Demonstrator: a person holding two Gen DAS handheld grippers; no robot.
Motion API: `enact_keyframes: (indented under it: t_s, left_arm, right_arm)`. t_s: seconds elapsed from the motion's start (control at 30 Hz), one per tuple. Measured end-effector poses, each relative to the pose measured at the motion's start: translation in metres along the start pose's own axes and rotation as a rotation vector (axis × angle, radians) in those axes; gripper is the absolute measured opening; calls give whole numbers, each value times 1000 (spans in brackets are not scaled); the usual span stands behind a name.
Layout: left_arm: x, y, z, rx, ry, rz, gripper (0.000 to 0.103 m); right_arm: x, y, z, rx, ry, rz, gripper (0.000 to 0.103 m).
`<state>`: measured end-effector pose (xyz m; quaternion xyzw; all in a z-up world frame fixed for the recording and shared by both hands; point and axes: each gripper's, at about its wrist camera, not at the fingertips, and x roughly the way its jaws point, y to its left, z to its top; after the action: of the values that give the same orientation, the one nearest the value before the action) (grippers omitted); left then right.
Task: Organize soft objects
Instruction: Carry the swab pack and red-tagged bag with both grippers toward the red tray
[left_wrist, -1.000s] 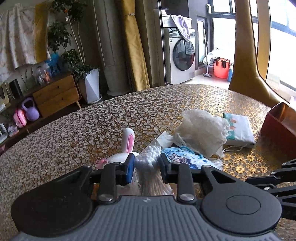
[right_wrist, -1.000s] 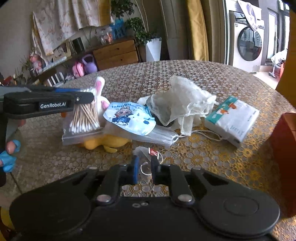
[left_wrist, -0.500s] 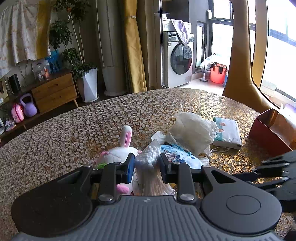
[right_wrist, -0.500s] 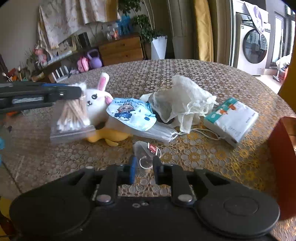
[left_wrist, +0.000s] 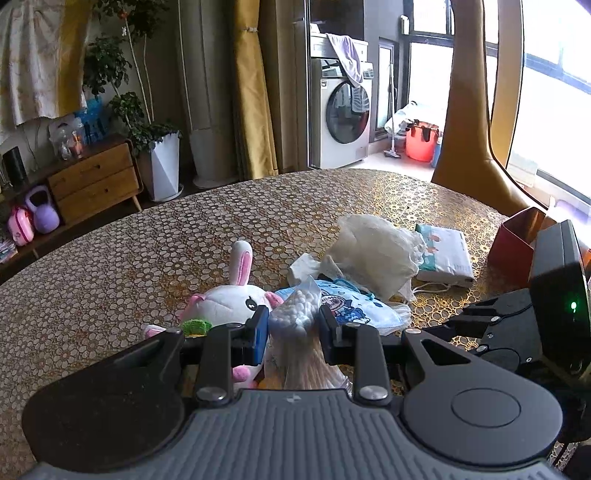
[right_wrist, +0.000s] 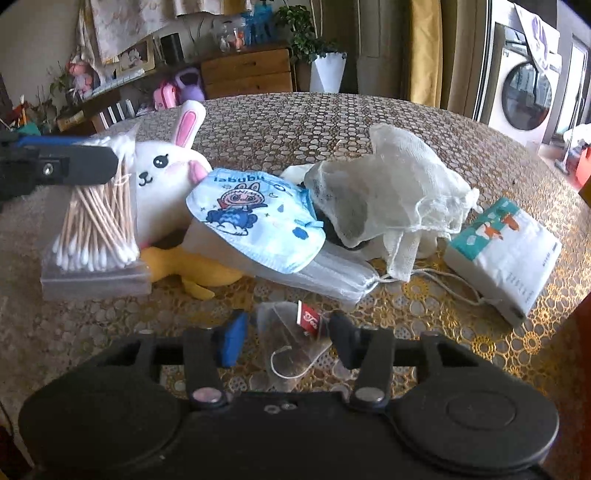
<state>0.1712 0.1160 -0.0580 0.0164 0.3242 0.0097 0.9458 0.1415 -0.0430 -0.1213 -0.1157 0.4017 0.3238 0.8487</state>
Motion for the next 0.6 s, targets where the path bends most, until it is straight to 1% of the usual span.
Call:
enact_keyframes:
  t_s: [0.07,0.1,0.17,0.2,0.27,0.33,0.43,0.6]
  left_arm:
    - [2,0,-1,-2,6,-4,28]
    - [3,0,-1,-3,9,-5,28]
    - [3,-1,-2,-6,12,-7,28]
    - [3,-2,-3,-8,16,-9,28]
    - [3,-3,-5,-10,23,-11,28]
    - [2,-6,-6,-9,29,-11,28]
    - [-1,-9,-5,-19,37,-17,28]
    - [-13,-23,1,-14,28,-36,28]
  right_arm:
    - [-1,2,-1,-15,-4,-16,34]
    - [-2,2,-2,-18,-6,-17,31]
    - [-3,3,-3,-21,-10,-20,21]
    - [-4,3,-4,-22,-12,-23,19]
    - [-9,2,-6,-9,-21,-22,11]
    - [-15,0,-6,20,-31,-13,8]
    - [-30,-4,-8,62,-49,11,7]
    - [-69,-12,-15,104,-91,23,7]
